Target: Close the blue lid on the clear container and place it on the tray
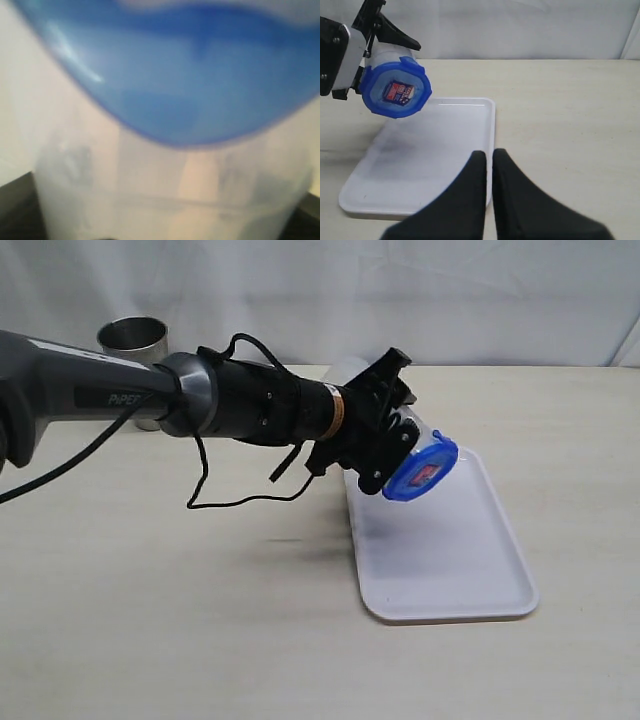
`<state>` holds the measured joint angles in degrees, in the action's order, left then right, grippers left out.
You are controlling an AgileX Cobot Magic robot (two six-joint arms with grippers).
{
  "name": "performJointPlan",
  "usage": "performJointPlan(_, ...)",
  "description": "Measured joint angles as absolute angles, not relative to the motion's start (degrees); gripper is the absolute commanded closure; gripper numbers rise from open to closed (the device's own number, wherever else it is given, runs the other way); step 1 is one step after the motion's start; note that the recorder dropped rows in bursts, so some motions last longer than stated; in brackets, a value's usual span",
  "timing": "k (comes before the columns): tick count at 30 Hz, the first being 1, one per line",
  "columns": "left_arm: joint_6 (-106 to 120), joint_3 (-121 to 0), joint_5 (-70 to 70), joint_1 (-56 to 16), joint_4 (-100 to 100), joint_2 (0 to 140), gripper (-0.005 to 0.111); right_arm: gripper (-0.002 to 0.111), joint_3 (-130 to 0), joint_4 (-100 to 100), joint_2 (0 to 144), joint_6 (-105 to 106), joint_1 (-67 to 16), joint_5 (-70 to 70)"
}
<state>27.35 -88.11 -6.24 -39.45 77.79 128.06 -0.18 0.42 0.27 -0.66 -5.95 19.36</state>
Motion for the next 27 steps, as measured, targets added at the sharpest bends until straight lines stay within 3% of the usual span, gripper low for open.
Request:
performJointPlan(14,44.2,-88.1,1.2,-44.9,77.8,128.1,0.107,0.104,-0.2,0.4,0.3,-0.7,-6.0,19.4)
performJointPlan(27,41.8,-88.1,1.4,-45.3,77.6,128.1,0.107,0.104,-0.2,0.4,0.3,-0.7,-6.0,19.4)
